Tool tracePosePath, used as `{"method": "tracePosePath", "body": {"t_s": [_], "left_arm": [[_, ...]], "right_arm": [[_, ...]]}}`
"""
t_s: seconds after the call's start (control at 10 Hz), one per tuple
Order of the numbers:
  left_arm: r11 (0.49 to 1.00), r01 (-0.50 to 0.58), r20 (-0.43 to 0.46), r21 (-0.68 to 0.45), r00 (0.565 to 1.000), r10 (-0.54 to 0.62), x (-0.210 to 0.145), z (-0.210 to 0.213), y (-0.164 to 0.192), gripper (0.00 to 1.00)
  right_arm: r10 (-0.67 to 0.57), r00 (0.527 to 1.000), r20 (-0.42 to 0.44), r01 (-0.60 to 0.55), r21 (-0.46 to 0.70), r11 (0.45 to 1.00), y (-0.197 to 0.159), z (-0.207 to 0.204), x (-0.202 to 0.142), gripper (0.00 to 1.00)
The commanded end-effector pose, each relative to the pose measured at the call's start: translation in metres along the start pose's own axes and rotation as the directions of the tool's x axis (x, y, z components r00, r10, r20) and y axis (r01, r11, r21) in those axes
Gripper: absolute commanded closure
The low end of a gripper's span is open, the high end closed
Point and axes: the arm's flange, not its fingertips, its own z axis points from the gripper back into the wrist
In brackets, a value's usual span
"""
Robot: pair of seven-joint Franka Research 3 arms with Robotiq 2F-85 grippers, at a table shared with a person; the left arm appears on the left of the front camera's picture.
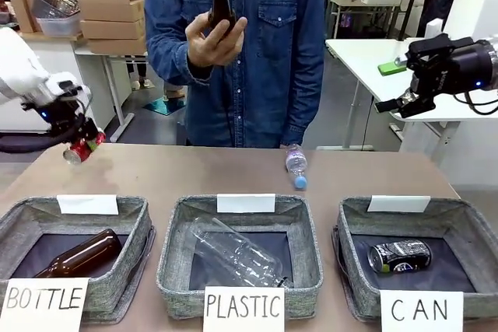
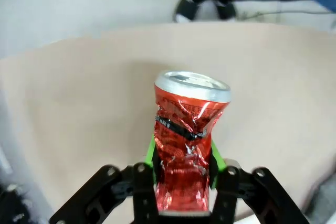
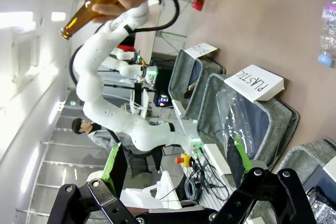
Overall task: Sort the can waste into the basket.
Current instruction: Pick up the can waste from the table and place it in the right Fabric basket.
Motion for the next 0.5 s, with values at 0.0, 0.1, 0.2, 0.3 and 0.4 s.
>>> {"method": "tracePosePath", "body": {"t_s": [0.0, 0.1, 0.2, 0.3, 0.4], "left_arm": [[0.975, 0.117, 0.095, -0.187, 0.99, -0.1, -0.057, 0.092, -0.031, 1.0], [0.931, 0.195, 0.13, -0.308, 0.978, -0.162, -0.087, 0.128, -0.042, 1.0], [0.87, 0.274, 0.142, -0.41, 0.961, -0.236, -0.119, 0.148, -0.058, 1.0], [0.817, 0.361, 0.164, -0.45, 0.933, -0.321, -0.152, 0.162, -0.074, 1.0], [0.795, 0.424, 0.223, -0.433, 0.905, -0.361, -0.177, 0.171, -0.083, 1.0]], "right_arm": [[0.019, 1.0, -0.012, -0.019, -0.003, 1.0, 0.001, 0.001, 0.0, 0.0], [0.019, 1.0, -0.012, -0.019, -0.003, 1.0, 0.001, 0.001, 0.0, 0.0], [0.019, 1.0, -0.012, -0.019, -0.003, 1.0, 0.001, 0.001, 0.0, 0.0], [0.019, 1.0, -0.012, -0.019, -0.003, 1.0, 0.001, 0.001, 0.0, 0.0], [0.019, 1.0, -0.012, -0.019, -0.003, 1.0, 0.001, 0.001, 0.0, 0.0]]}}
